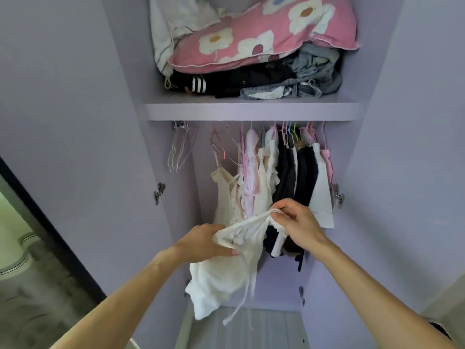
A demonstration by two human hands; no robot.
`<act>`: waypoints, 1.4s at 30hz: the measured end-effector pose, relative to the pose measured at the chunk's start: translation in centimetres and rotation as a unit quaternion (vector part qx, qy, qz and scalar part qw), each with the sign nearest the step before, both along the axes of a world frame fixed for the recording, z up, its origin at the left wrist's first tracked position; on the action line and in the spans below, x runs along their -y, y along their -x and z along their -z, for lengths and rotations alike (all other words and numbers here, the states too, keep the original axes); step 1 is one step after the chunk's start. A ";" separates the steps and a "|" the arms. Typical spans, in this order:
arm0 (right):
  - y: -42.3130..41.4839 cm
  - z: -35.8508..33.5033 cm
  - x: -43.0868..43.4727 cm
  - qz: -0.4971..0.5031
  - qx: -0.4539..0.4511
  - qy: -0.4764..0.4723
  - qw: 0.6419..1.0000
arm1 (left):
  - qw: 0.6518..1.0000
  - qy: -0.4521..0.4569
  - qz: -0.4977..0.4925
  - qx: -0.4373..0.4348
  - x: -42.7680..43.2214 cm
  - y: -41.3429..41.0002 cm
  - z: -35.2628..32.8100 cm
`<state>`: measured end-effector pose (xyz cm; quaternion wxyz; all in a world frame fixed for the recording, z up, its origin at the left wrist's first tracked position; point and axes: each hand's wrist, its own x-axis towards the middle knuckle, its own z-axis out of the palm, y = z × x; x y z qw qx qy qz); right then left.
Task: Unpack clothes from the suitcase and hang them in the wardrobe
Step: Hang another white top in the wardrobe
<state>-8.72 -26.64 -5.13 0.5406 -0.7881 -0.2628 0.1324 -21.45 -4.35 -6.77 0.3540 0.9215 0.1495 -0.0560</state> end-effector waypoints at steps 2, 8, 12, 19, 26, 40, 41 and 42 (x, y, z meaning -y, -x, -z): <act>-0.6 -1.1 -0.8 0.000 -0.005 -0.039 0.999 | 0.998 0.043 -0.029 0.019 -0.6 -0.5 -1.1; -1.7 -3.9 -3.6 -0.056 0.001 -0.059 0.997 | 0.969 0.247 -0.016 0.011 -0.8 -1.8 -4.4; -2.3 -4.6 -4.8 -0.088 0.045 -0.012 0.995 | 0.947 0.317 -0.022 0.044 0.5 -3.3 -7.0; -5.6 -3.9 -3.1 -0.038 0.087 0.063 0.993 | 0.989 0.109 -0.092 0.046 -1.1 -4.8 -8.7; -6.2 -4.5 -5.8 -0.079 0.072 0.076 0.991 | 0.971 -0.214 -0.100 0.047 -0.4 -7.1 -8.9; -13.9 -4.2 -23.0 0.026 0.031 0.123 0.992 | 0.824 -0.561 -0.079 -0.004 -17.8 -10.3 -8.1; -14.7 -4.3 -24.5 0.047 0.048 0.125 0.990 | 0.816 -0.572 -0.086 -0.028 -19.3 -10.6 -8.2; -15.8 -4.0 -26.9 0.065 0.064 0.125 0.988 | 0.804 -0.586 -0.096 -0.039 -21.5 -11.1 -7.9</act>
